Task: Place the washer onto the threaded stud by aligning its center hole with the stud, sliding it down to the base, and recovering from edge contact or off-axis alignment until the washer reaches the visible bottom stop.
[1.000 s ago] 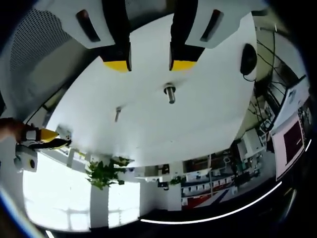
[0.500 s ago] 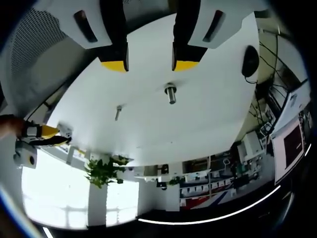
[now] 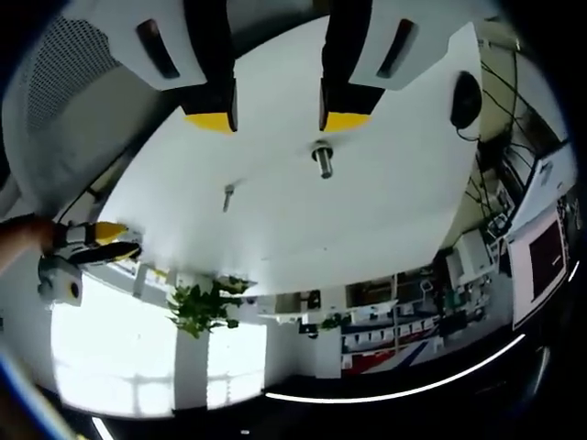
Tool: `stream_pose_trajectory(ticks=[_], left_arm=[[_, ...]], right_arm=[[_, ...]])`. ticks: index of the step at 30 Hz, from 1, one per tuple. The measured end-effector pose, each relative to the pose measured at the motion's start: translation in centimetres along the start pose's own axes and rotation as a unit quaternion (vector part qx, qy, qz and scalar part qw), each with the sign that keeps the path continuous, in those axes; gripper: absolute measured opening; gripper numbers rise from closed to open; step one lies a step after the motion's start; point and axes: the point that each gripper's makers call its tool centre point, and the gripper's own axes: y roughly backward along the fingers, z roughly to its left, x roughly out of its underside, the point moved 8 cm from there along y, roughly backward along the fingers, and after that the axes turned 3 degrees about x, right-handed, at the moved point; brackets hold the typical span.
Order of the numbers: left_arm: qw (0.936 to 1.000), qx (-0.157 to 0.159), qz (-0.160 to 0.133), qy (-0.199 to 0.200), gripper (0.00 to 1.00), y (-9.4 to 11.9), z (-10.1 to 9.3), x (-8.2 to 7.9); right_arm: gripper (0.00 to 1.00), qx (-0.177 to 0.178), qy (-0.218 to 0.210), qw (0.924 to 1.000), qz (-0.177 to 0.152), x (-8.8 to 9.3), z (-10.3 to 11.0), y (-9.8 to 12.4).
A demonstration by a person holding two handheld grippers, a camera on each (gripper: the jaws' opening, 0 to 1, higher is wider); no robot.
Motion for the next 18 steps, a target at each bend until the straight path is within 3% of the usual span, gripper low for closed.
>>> stream_pose_trajectory(ticks=[4,18], left_arm=[[0.9999,0.005,-0.015,0.006,0.35,0.3,0.0,-0.2],[0.9999,0.009,-0.010,0.001,0.36,0.2,-0.1,-0.1]], right_arm=[[0.40,0.022,0.005,0.9997,-0.013,-0.3,-0.3,0.3],[0.41,0.058,0.005,0.9983,-0.002,0.0,-1.1,0.6]])
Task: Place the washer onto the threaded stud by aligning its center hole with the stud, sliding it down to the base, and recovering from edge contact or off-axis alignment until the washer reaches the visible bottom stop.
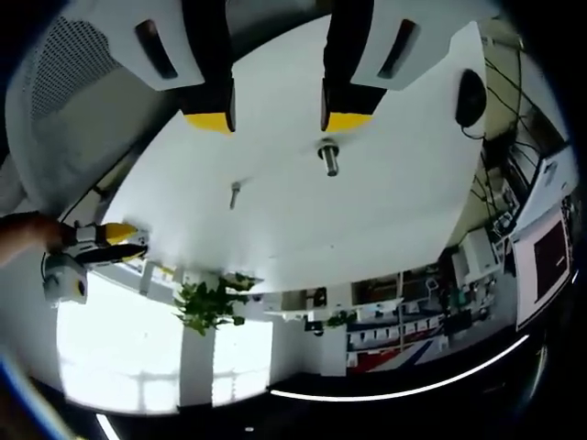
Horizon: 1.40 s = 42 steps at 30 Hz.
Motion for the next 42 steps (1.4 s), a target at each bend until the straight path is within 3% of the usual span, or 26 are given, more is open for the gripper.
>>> stream_pose_trajectory(ticks=[4,10,15,24,29,34,42], left_arm=[[1.0000,0.002,0.001,0.005,0.36,0.0,0.1,0.1],[0.9999,0.011,0.010,-0.008,0.36,-0.4,-0.3,0.0],[0.9998,0.012,0.011,-0.013,0.35,-0.4,-0.4,0.1],[0.9993,0.011,0.027,-0.021,0.32,-0.5,-0.5,0.3],[0.9998,0.013,0.014,-0.007,0.32,-0.3,0.0,0.1],[0.9993,0.019,0.033,-0.009,0.32,-0.6,-0.4,0.6],[0.9994,0.017,0.029,-0.007,0.32,-0.6,-0.3,0.4]], right_arm=[[0.41,0.010,-0.007,0.9999,0.008,0.1,-0.2,-0.1],[0.41,-0.013,0.008,0.9994,0.030,0.4,0.5,-0.6],[0.40,-0.012,0.008,0.9991,0.040,0.8,0.3,-0.6],[0.38,-0.014,0.006,0.9992,0.037,0.8,0.2,-0.5],[0.38,-0.009,-0.006,0.9992,0.038,0.7,0.2,-0.6],[0.38,-0.012,0.016,0.9988,0.046,0.8,0.5,-0.8],[0.38,-0.011,0.022,0.9979,0.061,1.1,0.3,-0.9]])
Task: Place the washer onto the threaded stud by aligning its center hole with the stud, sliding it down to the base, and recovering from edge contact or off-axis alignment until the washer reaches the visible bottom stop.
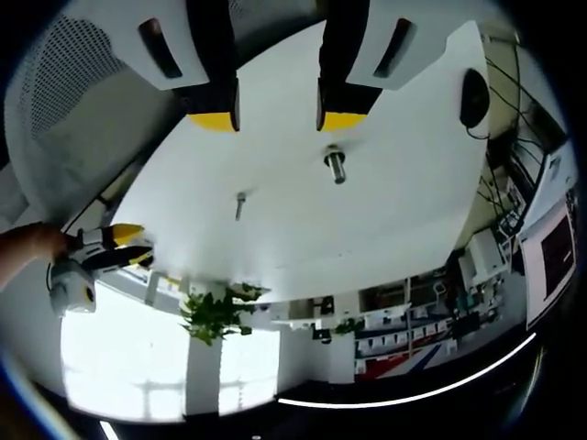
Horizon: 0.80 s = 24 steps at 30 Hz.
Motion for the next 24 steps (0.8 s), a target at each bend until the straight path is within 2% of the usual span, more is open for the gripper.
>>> stream_pose_trajectory(ticks=[7,17,24], left_arm=[[0.9999,-0.001,0.014,0.002,0.31,-0.16,0.14,0.34],[0.9999,-0.008,0.009,0.005,0.31,-0.02,0.24,0.31],[0.9999,-0.003,0.014,0.003,0.31,-0.24,0.17,0.27]], right_arm=[[0.35,-0.009,0.010,0.9999,0.006,0.09,0.20,-0.23],[0.35,-0.026,0.024,0.9991,0.023,0.63,0.47,-0.71],[0.35,-0.020,0.020,0.9995,0.014,0.55,0.09,-0.56]])
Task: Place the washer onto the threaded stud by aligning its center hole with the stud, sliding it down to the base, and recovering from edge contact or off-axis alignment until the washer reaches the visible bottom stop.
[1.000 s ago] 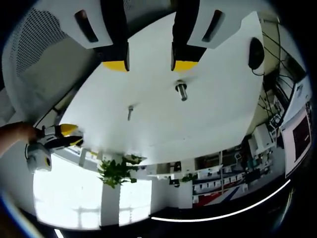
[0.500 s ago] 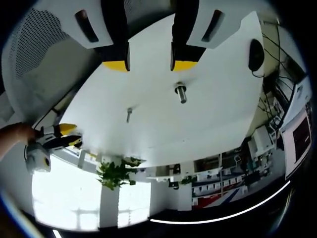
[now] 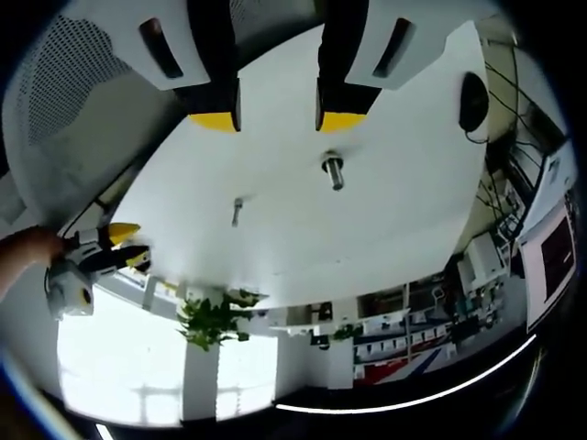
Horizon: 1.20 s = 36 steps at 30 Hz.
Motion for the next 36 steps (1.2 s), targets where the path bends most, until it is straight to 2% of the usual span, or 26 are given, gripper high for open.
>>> stream_pose_trajectory(ticks=[9,18,24,29,32,36], left_arm=[[0.9999,0.006,0.013,-0.008,0.31,-0.3,-0.2,0.1],[0.9997,0.011,0.021,-0.008,0.30,-0.3,-0.4,0.3],[0.9994,0.015,0.029,-0.011,0.30,-0.4,-0.6,0.6],[0.9992,0.021,0.032,-0.010,0.31,-0.4,-0.7,0.6],[0.9991,0.018,0.034,-0.015,0.31,-0.4,-0.7,0.7],[0.9994,0.010,0.032,-0.002,0.32,-0.3,-0.5,0.7]], right_arm=[[0.35,0.011,-0.012,0.9996,-0.022,-0.6,-0.1,0.5],[0.35,0.018,-0.027,0.9991,-0.027,-0.5,-0.4,0.7],[0.35,0.035,-0.042,0.9978,-0.039,-0.5,-0.8,1.2],[0.35,0.035,-0.044,0.9975,-0.042,-0.8,-0.4,1.4],[0.35,0.037,-0.039,0.9974,-0.048,-0.8,-0.4,1.5],[0.35,0.038,-0.044,0.9970,-0.050,-0.9,-0.7,1.4]])
